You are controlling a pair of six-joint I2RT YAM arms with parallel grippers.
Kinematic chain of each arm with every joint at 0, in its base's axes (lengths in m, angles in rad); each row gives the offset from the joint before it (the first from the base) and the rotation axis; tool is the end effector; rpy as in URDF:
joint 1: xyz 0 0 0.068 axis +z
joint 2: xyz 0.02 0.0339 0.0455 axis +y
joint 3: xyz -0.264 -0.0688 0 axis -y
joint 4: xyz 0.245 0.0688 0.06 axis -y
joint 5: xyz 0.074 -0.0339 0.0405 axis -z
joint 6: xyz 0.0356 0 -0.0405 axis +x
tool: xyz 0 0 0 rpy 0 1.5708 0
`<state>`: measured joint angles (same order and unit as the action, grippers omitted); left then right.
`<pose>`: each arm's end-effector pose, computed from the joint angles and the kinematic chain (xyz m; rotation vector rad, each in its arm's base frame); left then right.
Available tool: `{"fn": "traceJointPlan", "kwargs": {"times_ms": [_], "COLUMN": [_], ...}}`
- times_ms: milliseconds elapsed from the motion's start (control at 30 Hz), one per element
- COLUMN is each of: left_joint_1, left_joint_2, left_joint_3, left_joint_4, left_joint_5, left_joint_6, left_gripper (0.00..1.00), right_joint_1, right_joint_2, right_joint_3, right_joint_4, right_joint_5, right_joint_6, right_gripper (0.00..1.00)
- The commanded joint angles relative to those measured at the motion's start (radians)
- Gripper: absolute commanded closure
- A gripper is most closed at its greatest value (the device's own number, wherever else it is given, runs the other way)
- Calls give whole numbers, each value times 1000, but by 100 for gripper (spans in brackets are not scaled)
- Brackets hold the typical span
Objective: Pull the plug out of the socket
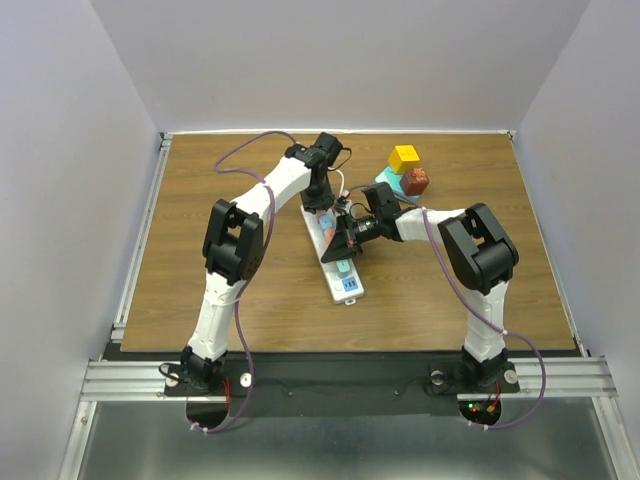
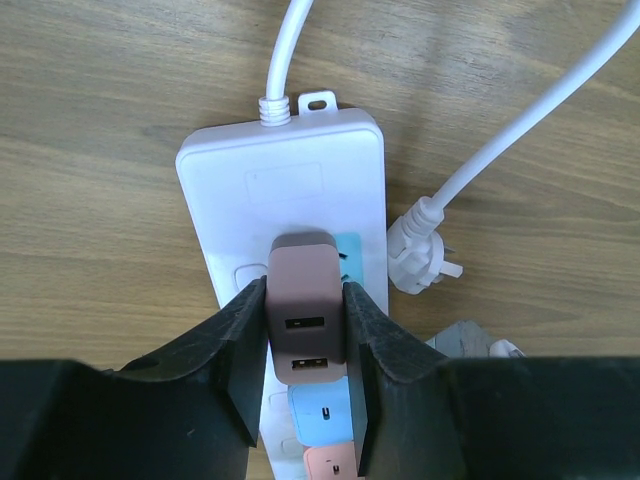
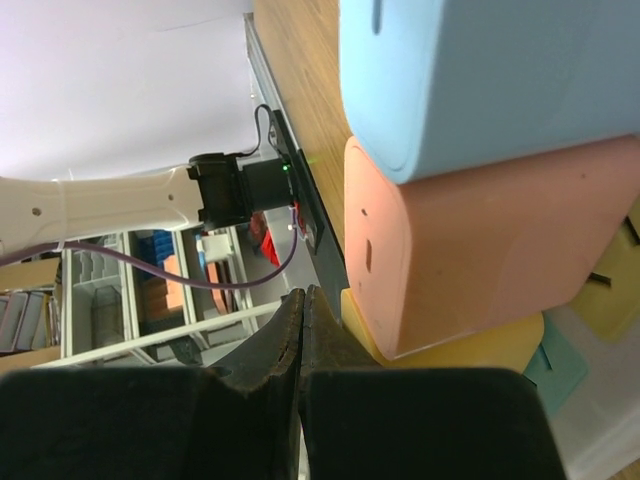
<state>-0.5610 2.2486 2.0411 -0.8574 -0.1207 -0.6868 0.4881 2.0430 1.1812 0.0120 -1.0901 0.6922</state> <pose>0.4177 -0.2574 0.2317 -0.2078 2.6414 -0.2701 0.3428 0.2177 0.1338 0.3116 -2.5281 -1.7719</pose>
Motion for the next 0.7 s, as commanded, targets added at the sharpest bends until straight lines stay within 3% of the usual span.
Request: {"fn": "traceJointPlan", "kwargs": {"times_ms": [0,167,667], "left_joint_1": [1,4,4], "left_joint_2": [-58,-49,-96], "left_joint_3": [123,220,195], "left_joint_4": [-54,-98,-111], "left_joint_5": [-3,19,98], "left_joint_6": [55,52,49], "left_gripper": [100,100,100], "right_joint_1": [-9,-9,-9], "right_joint_2": [94,108,161], "right_joint_3": [-66,-69,-5], "right_joint_4": [-73,-69,-70], "right_joint_5": [168,165,193], "right_joint_6": [-45,-51,-22], "right_gripper": [100,99,100]}}
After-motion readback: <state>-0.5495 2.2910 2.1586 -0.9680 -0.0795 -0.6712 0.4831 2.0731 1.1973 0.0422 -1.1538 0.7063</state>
